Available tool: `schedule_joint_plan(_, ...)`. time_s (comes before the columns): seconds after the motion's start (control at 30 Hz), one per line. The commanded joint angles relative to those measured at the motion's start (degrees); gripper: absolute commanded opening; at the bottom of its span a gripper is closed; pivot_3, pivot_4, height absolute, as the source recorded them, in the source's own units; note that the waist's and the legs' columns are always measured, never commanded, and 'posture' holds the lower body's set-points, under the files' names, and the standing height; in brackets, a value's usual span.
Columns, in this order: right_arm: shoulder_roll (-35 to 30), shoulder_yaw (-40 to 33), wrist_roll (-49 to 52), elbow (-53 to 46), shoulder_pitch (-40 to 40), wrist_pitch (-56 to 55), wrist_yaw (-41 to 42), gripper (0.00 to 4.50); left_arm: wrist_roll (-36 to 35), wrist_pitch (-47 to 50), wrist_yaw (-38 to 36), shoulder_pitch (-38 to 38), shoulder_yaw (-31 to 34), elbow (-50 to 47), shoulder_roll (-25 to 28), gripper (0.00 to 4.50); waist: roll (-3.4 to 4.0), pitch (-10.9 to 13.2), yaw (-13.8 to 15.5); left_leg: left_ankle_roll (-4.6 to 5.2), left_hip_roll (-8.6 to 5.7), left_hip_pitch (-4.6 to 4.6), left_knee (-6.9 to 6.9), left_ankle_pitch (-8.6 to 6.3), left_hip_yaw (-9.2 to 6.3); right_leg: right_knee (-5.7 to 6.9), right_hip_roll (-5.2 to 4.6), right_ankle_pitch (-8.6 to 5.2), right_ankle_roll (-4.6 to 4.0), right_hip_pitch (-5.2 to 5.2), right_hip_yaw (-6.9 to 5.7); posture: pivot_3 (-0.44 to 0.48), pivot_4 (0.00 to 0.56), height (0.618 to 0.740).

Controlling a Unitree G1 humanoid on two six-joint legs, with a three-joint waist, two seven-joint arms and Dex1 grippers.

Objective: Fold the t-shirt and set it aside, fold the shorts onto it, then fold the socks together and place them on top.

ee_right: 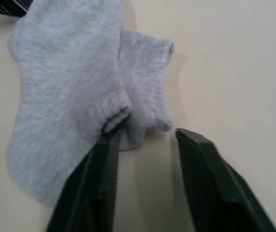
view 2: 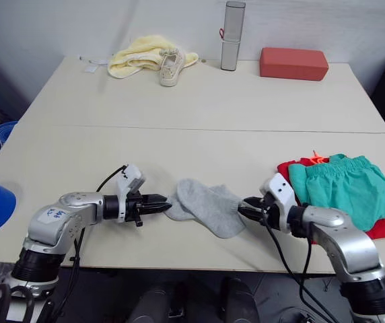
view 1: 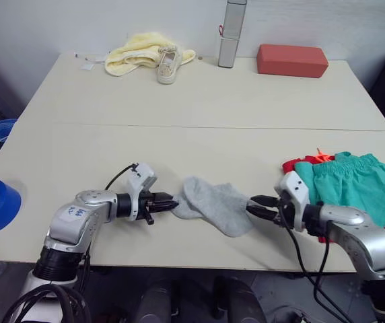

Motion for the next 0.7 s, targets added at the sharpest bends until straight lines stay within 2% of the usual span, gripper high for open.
schedule_joint_plan(0.03, -4.4, -8.1, 6.0, -2.1, 3.7, 2.5, 5.3, 3.18, -3.0, 1.6, -1.9, -0.4, 5.2, 2.4, 3.2, 2.77, 0.0, 0.0, 0.0, 0.0, 0.0, 0.0, 0.0, 0.0, -0.01, 0.0, 0.0, 0.0, 0.0, 0.0, 0.0, 0.0, 0.15, 0.74)
schedule_joint_plan(0.17, -6.0, -13.6, 15.1, -4.8, 7.0, 12.5, 5.0, 4.5, -7.7, 7.3, -4.2, -4.6, 6.8, 5.9, 4.7, 4.05, 0.0, 0.0, 0.0, 0.02, 0.01, 0.01, -0.01, -0.01, -0.02, -0.01, 0.0, 0.0, -0.01, 0.01, -0.01, 0.0, 0.15, 0.74)
schedule_joint_plan(0.2, -5.8, -13.8, 16.2, -5.6, 7.4, 14.5, 3.9, 4.5, -8.1, 8.3, -4.0, -6.1, 6.7, 6.9, 4.4, 4.36, 0.0, 0.0, 0.1, 0.03, 0.02, 0.01, -0.01, -0.01, -0.03, 0.0, 0.0, 0.0, -0.01, 0.01, -0.01, 0.0, 0.15, 0.74)
schedule_joint_plan(0.23, -5.5, -13.2, 16.9, -6.6, 7.9, 15.7, 3.1, 4.5, -8.3, 9.1, -3.8, -7.7, 6.2, 8.1, 4.0, 4.47, 0.0, 0.0, 0.1, 0.03, 0.02, 0.02, 0.01, -0.01, -0.07, 0.0, -0.01, 0.0, -0.01, 0.04, -0.02, 0.0, 0.15, 0.74)
schedule_joint_plan(0.5, 0.7, -5.8, 15.4, -10.2, 6.3, 18.8, -6.8, 4.5, -4.6, 8.8, -3.9, -18.3, -1.5, 18.8, -0.3, 4.47, -0.01, 0.0, 0.0, 0.0, -0.02, 0.0, 0.01, -0.02, -0.04, -0.02, -0.02, 0.01, 0.01, 0.04, -0.01, 0.0, 0.15, 0.74)
schedule_joint_plan(0.7, 0.3, 0.5, 12.3, -11.6, 5.0, 17.0, -7.3, 4.5, -2.1, 4.9, -4.4, -22.1, -5.1, 24.5, -3.9, 4.47, -0.03, 0.0, -0.1, -0.02, -0.01, 0.03, 0.02, 0.0, -0.01, 0.01, 0.02, 0.01, 0.01, 0.04, -0.01, 0.0, 0.15, 0.74)
